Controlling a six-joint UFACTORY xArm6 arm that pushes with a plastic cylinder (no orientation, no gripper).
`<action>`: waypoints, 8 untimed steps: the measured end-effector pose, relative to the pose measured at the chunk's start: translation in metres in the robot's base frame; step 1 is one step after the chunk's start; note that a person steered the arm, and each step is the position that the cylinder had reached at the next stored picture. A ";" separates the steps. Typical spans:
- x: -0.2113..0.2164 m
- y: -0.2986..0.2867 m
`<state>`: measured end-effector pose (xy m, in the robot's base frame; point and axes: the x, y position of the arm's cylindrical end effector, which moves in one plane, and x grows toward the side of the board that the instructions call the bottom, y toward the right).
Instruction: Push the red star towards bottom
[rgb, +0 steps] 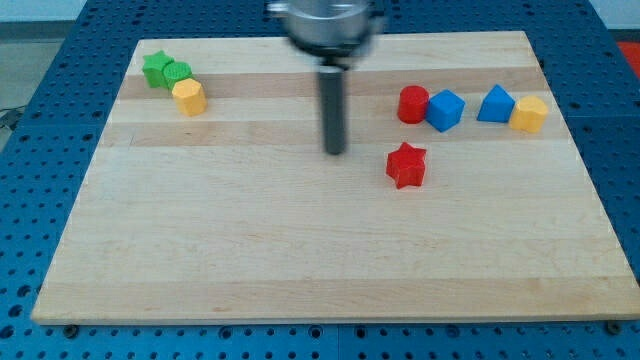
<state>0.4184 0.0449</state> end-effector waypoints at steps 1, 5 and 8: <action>0.009 0.044; 0.071 0.124; 0.005 0.179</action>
<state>0.4234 0.2237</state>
